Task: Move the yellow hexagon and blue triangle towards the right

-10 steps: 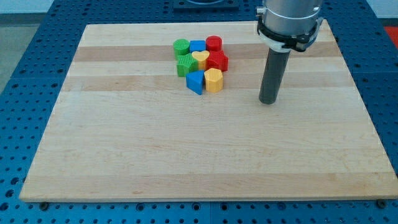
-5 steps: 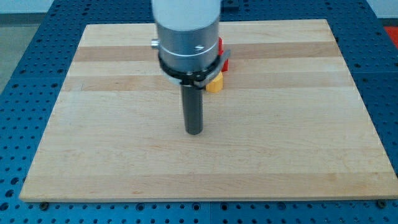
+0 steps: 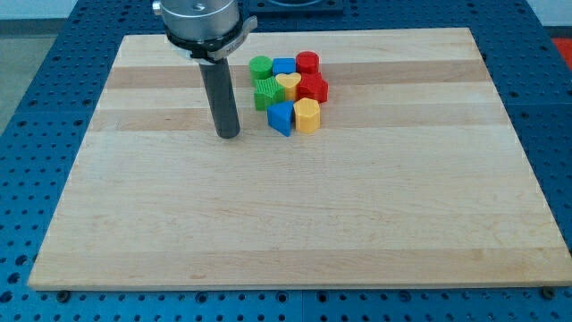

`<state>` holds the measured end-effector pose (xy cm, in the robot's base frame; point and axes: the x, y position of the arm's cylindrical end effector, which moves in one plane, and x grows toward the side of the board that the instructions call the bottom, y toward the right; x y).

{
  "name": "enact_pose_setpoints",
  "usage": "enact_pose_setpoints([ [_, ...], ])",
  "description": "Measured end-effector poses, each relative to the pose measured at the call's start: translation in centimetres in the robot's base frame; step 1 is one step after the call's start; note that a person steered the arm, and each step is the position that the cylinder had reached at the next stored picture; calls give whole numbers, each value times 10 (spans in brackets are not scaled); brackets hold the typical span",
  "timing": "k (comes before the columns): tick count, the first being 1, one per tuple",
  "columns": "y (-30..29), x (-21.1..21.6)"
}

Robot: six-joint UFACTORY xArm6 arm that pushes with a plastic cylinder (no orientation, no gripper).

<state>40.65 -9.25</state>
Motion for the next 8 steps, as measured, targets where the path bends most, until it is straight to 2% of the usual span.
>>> enact_pose_setpoints([
  [3, 75, -12],
  [6, 181, -32],
  [8, 194, -33],
])
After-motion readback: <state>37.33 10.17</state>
